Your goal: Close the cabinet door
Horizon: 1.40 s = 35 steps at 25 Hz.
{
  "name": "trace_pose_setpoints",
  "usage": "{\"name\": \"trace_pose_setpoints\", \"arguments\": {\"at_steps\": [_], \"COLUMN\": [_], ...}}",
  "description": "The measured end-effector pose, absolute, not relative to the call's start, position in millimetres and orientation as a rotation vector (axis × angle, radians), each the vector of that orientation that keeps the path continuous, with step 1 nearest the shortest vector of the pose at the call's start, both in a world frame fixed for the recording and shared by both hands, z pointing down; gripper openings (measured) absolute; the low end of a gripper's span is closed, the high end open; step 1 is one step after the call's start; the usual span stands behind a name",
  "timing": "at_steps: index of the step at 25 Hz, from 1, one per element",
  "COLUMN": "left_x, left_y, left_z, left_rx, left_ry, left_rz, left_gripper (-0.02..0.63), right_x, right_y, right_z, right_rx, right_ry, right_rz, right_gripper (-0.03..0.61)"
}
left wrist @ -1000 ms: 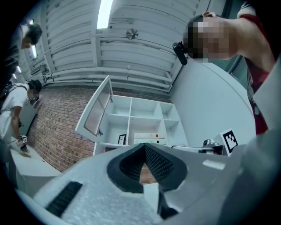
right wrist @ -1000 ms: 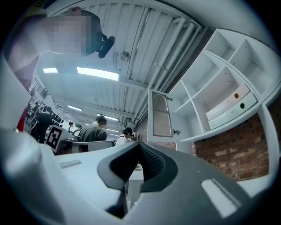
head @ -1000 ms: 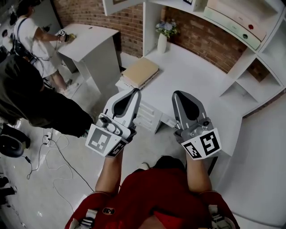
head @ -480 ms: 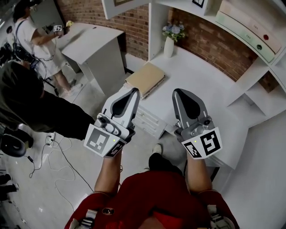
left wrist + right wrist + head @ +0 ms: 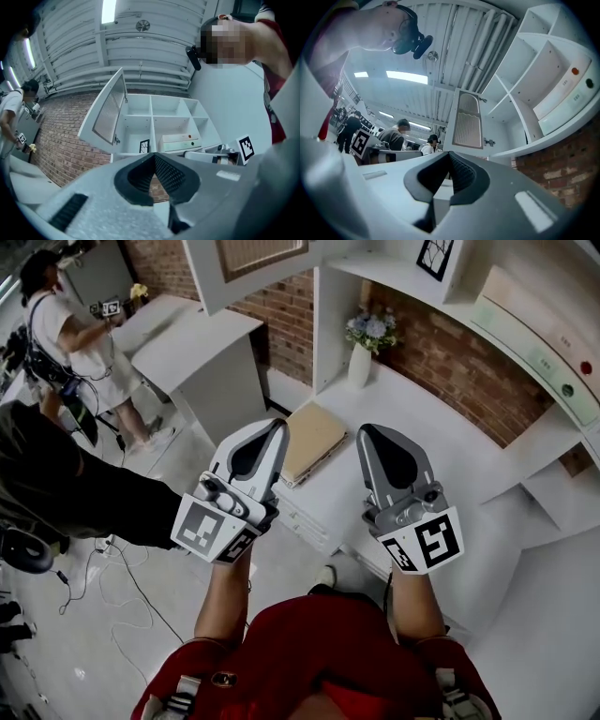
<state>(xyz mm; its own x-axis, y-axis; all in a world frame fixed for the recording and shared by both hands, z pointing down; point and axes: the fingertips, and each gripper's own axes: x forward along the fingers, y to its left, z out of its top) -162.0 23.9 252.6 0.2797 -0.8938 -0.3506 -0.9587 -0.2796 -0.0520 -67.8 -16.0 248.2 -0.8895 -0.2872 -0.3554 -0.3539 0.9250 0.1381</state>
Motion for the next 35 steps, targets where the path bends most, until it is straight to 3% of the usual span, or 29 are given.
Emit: {"name": "trace_pose_setpoints", "arguments": {"at_steps": [12, 28, 35], "left_x": [-208, -333, -370], "left_y": [-25, -66, -80], "left_z": [244, 223, 207], "left_rx": [-2.239, -2.243, -2.263], "left_ry": [1.755, 1.746, 1.699], "left_rz": [0.348, 0.375, 0.436], "left_gripper": [0.000, 0.002, 0.093], "right_x": [-119, -192, -198], "right_y": [-62, -93, -106], "right_z": [245, 243, 241], "right_rx": [-0.363, -0.520, -0.617], "right_ry": [2.760, 2.760, 2.754], "right_rz": [0.285, 0.310, 0.336], "right_gripper": [0.014, 0.014, 0.014]}}
